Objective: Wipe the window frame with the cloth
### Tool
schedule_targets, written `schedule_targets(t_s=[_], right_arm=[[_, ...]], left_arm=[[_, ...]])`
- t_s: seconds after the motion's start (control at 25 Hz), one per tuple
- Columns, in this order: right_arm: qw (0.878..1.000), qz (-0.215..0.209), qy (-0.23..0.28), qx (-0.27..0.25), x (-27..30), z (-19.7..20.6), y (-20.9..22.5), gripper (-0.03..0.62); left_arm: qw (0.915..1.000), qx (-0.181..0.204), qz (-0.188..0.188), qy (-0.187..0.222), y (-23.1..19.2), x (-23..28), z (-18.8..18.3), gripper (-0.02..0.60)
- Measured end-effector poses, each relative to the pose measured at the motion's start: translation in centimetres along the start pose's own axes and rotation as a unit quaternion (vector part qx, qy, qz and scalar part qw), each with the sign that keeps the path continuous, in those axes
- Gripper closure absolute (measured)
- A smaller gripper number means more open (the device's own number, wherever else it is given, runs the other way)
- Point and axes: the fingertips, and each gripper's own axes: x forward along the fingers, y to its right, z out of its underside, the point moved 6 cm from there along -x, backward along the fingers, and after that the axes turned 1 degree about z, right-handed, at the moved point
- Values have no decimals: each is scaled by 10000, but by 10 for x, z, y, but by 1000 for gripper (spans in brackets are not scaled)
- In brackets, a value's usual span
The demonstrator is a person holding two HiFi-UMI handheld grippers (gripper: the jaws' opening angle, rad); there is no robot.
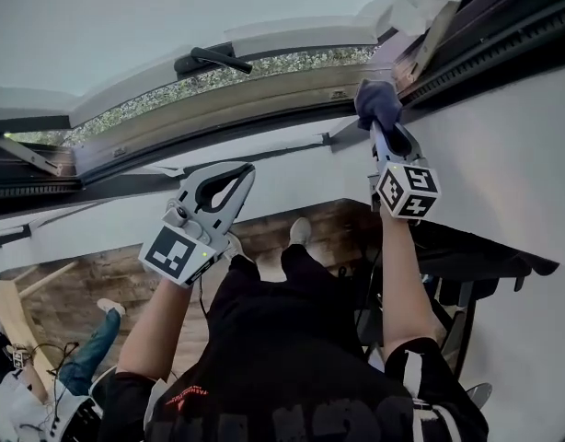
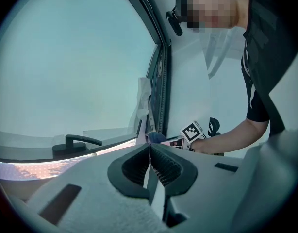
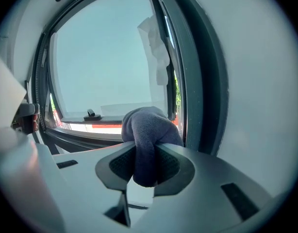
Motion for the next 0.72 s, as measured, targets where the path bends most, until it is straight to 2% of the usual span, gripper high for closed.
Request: schedule_targets(t_s=[0.24,0.44,0.6,0.72], right_arm=[[9981,-444,344,-265,-19,-31,-54,516],[9909,-1060,602,-570,-42,-54,-117,516],[9826,-1523,770,-734,-57,-71,-160,516],[9766,-1802,875,-783,-66,-79,-186,516]], left_arm=[[9997,-137,-202,27,-6,-34,-14,558],[9987,237,-296,353,-15,-62,-29,558],[9981,221,-438,363,-19,-84,-37,558],[9971,347,-527,415,-24,-100,-40,558]])
